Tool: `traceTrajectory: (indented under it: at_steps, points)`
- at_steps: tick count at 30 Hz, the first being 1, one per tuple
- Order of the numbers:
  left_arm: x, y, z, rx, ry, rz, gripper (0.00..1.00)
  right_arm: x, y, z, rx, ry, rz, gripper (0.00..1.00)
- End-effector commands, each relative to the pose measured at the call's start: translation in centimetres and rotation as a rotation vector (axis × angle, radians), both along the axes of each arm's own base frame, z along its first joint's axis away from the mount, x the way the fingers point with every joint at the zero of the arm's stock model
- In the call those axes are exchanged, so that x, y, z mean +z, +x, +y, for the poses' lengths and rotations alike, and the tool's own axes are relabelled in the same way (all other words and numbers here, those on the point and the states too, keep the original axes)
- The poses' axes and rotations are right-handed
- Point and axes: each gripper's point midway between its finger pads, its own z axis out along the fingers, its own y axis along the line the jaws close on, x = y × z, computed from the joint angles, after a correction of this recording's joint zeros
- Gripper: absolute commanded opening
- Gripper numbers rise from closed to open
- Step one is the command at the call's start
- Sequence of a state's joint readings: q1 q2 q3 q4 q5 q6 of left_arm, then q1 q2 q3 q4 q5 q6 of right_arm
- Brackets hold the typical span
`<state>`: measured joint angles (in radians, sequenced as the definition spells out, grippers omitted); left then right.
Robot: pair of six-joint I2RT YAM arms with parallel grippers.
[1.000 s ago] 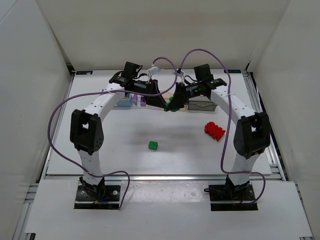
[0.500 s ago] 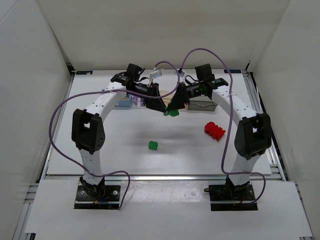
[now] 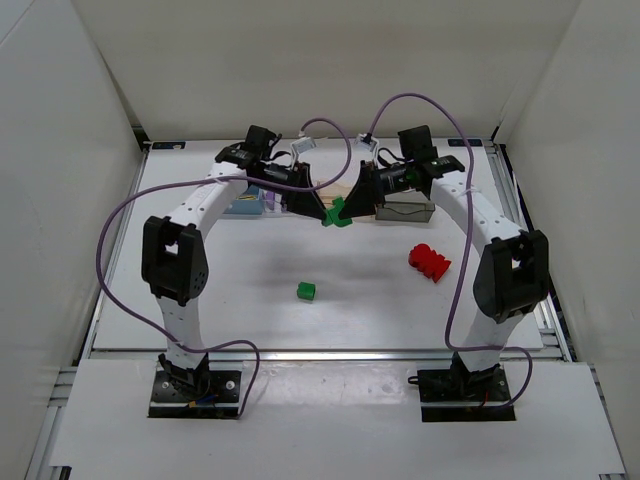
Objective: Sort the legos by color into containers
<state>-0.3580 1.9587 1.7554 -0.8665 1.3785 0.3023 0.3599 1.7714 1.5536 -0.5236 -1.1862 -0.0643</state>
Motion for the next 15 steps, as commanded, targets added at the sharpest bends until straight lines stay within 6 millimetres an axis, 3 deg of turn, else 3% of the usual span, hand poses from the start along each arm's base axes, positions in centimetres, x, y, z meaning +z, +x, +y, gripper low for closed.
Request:
traceTrajectory:
  at_steps: [1, 5, 11, 14, 15]
  points:
    - [2.24, 0.54, 0.26, -0.006, -0.062, -0.049, 0.22, 1.87, -0.93, -0.46, 0.023, 0.042, -0.056, 0.72]
    - [2.32, 0.59, 0.30, -0.004, -0.063, -0.050, 0.22, 1.98, -0.96, -0.29, 0.033, 0.052, -0.061, 0.64]
    - [2.43, 0.48, 0.34, -0.005, -0.064, -0.051, 0.22, 2.08, -0.69, -0.20, 0.036, 0.059, -0.061, 0.60]
    - [2.48, 0.36, 0.30, -0.008, -0.067, -0.050, 0.22, 2.22, -0.55, -0.12, 0.040, 0.065, -0.064, 0.53]
    - [2.48, 0.41, 0.35, -0.007, -0.067, -0.052, 0.22, 2.17, -0.60, -0.06, 0.044, 0.067, -0.063, 0.45]
